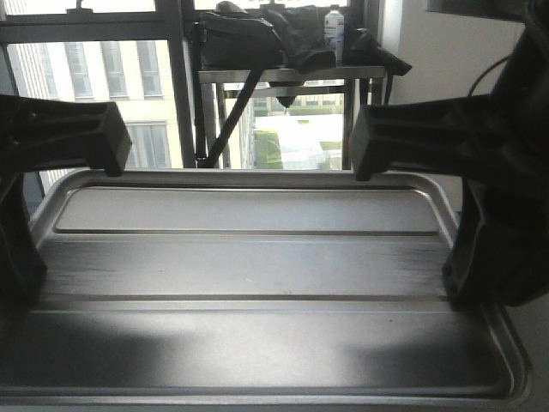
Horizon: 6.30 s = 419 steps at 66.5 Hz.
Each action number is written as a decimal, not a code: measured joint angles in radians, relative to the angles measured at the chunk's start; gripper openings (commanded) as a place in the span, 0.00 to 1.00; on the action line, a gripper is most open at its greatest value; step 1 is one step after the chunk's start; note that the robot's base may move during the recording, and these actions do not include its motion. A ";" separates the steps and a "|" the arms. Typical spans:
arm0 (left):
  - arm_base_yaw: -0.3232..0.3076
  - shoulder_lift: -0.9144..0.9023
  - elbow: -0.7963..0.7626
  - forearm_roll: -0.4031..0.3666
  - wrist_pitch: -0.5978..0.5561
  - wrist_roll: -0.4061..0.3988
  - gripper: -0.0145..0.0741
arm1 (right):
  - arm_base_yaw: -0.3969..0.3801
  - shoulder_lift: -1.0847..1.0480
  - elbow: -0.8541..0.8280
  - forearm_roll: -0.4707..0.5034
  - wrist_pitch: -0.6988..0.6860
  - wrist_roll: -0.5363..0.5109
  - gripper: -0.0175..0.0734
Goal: Grab silver tray and place in blue box
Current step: 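Hold the tray level in both grippers while the base drives to the blue crate, then lower the held tray into the blue crate with both grippers, then open both grippers and raise them out of the crate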
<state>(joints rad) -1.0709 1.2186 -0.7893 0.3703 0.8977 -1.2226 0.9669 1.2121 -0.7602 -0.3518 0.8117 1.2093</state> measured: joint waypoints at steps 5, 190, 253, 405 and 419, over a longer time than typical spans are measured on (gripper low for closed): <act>0.000 0.000 0.000 0.000 -0.002 0.000 0.15 | 0.000 0.000 0.000 0.000 0.002 0.000 0.25; 0.000 0.000 -0.002 0.000 0.002 0.000 0.15 | 0.000 0.000 0.000 0.000 0.001 0.001 0.25; 0.000 0.000 -0.002 0.000 0.002 0.000 0.15 | 0.000 0.000 0.000 0.000 0.001 0.001 0.25; 0.675 0.543 -0.925 -0.345 0.108 0.937 0.15 | -0.483 0.575 -0.970 0.214 0.134 -0.670 0.25; 0.676 0.543 -0.925 -0.345 0.107 0.938 0.15 | -0.483 0.575 -0.970 0.214 0.127 -0.672 0.25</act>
<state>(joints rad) -0.3944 1.7619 -1.7146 0.0254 1.0044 -0.2843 0.4838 1.7868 -1.7300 -0.1381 0.9390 0.5372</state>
